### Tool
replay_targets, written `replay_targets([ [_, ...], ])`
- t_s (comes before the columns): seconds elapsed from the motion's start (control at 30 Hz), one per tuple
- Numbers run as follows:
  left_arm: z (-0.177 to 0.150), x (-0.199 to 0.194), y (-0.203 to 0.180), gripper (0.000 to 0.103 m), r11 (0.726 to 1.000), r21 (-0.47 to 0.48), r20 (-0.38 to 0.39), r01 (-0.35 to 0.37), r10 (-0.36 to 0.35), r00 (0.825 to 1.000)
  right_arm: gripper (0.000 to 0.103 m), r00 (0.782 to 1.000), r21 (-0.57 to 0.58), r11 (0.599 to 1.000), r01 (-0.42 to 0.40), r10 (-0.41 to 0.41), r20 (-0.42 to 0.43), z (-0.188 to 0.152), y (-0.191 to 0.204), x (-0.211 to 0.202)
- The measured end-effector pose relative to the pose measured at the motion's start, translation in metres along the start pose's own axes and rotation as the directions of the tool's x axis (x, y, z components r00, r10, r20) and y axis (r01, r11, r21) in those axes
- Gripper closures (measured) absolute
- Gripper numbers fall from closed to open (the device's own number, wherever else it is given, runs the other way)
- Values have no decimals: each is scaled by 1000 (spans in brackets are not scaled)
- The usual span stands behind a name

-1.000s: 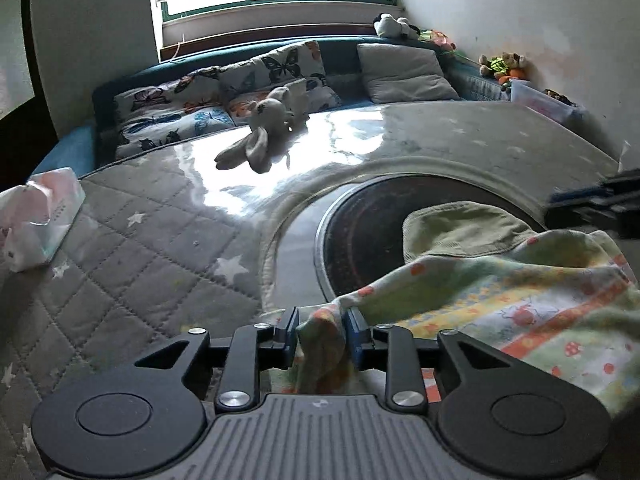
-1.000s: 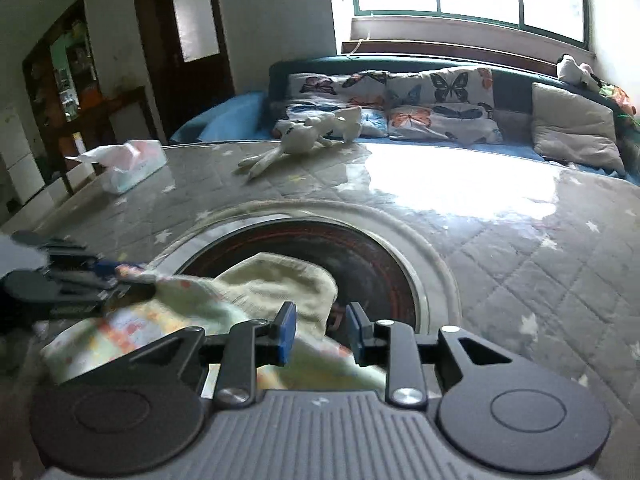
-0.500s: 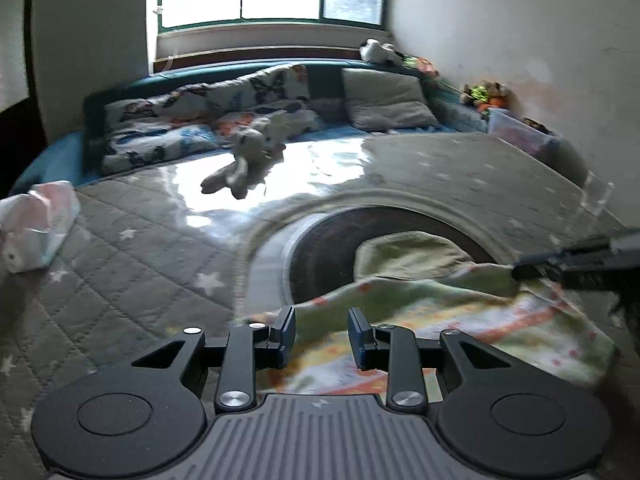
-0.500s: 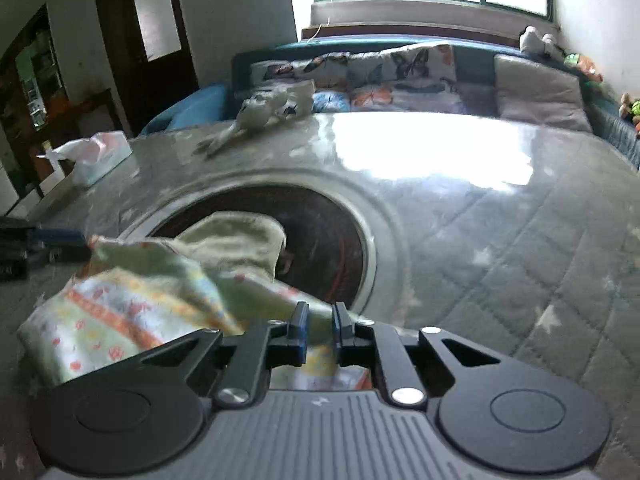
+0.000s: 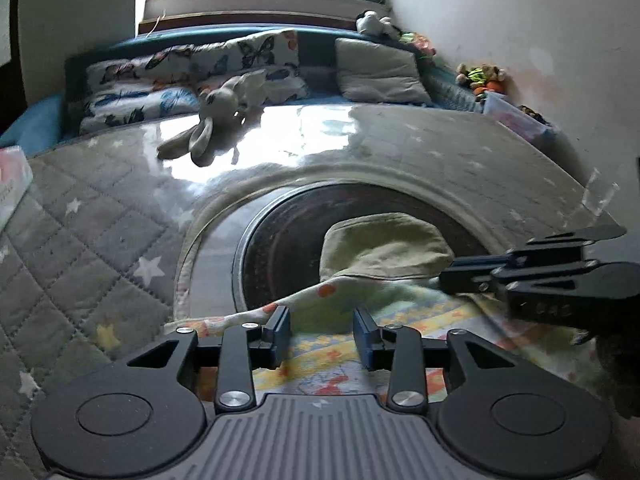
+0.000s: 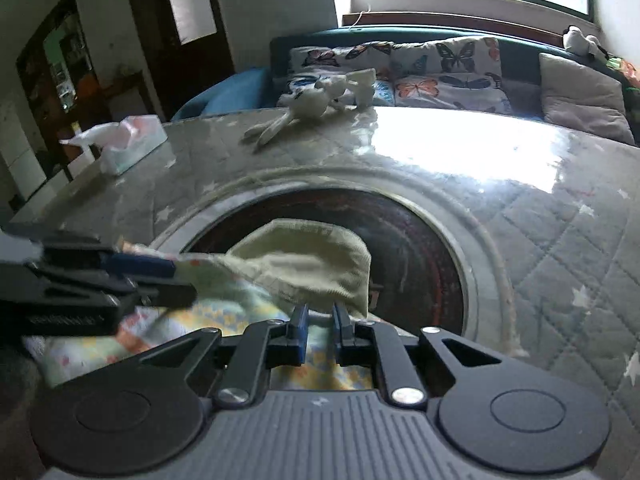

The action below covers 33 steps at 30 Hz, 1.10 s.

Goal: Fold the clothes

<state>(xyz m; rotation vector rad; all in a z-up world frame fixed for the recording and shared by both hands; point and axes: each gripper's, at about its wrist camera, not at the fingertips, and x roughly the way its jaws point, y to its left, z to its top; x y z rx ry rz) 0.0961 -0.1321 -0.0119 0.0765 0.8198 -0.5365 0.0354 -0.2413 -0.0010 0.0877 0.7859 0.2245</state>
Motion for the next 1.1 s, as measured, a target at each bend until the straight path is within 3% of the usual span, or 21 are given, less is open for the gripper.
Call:
replay_targets([
  [0.13,0,-4,-5,65,1000,14,11,15,-15,1000,89,999,-71,997,-28,30,26,-2,14,-16],
  [0.27,0,-8,-11,65,999,31,22,29,-30,999,89,996,-171,981,-89,90,0,-15,39,-25],
  [0.53,-7,-6,-6,65,1000,13,30,-6,6,1000,86,984,-317,932,-178,175,-41,-49,94,-43],
  [0.67,-14,-30,-8,65,1000,13,76,-5,4,997,86,983,-356,918,-176,186,-4,-67,106,-61],
  [0.83,-37,-64,-15,65,999,50,133,-3,-4,991,84,986,-287,950,-120,147,74,-73,91,-81],
  [1.1,-78,-79,-9,63,995,76,123,-69,59,991,81,996,-178,982,-64,75,56,-99,49,-96],
])
